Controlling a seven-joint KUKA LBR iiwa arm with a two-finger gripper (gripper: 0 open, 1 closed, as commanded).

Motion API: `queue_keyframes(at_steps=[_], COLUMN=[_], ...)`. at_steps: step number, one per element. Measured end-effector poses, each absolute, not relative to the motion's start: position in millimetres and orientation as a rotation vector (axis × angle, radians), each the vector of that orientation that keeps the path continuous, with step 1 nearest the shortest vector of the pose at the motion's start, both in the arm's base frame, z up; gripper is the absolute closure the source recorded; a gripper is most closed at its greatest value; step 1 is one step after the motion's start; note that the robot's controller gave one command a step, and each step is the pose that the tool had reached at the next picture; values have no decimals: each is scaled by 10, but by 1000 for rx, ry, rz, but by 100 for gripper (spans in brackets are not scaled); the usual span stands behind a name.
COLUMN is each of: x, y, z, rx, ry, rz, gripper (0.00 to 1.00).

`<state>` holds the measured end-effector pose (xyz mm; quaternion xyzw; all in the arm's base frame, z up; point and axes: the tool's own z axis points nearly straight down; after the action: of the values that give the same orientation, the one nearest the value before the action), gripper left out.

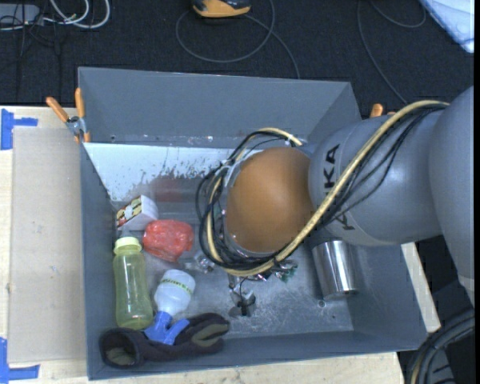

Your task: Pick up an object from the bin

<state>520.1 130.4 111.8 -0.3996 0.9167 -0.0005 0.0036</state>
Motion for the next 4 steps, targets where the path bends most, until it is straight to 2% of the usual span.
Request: queue_keyframes(at_steps=[1, 2, 3, 4], x=[4904, 4900, 4935, 5011], y=[1328, 1365, 1523, 1762], z=[804, 749, 721, 715], rx=[-925, -1113, -1146, -898], ry=[3003, 2928, 2921, 3003], rz=[-2, -2, -2, 0], gripper=[0, 0, 0, 0])
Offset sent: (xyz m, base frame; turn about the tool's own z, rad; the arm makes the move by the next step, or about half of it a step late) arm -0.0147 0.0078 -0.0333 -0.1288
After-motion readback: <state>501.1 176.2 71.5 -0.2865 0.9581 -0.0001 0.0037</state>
